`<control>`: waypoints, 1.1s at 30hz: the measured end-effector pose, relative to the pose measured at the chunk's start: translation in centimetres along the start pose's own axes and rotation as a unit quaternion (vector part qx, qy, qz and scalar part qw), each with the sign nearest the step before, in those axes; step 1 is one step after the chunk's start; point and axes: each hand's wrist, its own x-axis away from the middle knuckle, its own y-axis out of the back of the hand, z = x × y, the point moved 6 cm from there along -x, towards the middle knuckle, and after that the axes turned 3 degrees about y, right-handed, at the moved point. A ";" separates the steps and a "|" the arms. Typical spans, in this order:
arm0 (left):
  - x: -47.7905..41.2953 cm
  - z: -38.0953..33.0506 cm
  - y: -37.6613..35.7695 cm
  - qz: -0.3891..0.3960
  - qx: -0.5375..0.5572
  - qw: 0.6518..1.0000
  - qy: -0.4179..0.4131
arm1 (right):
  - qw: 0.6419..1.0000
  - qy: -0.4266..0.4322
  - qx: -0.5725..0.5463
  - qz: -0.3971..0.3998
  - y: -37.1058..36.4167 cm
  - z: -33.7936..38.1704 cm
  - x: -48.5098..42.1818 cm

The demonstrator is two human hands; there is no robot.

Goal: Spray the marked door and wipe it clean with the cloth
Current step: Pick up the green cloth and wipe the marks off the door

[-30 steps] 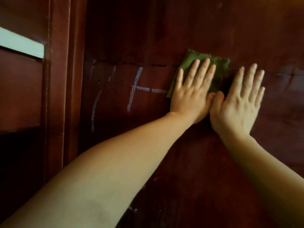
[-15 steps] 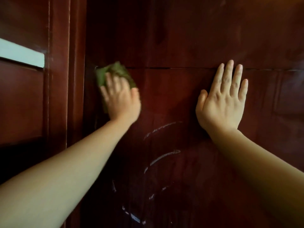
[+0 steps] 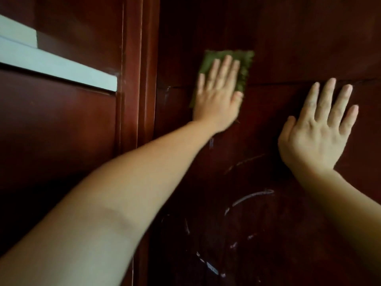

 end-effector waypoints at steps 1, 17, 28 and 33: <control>-0.5 2.9 0.0 0.004 0.001 0.999 0.041 | 1.000 -0.005 0.005 -0.001 -0.2 0.1 0.1; 12.1 10.2 -4.3 0.045 0.047 0.977 0.204 | 1.000 -0.008 0.026 0.004 -0.4 0.1 0.3; 10.1 -11.2 -3.1 0.022 0.036 0.999 -0.003 | 0.993 0.116 0.025 0.020 1.6 -2.2 -0.4; 14.4 -19.3 -3.7 0.022 0.017 0.987 -0.156 | 0.985 0.163 -0.046 -0.001 3.9 -7.8 0.1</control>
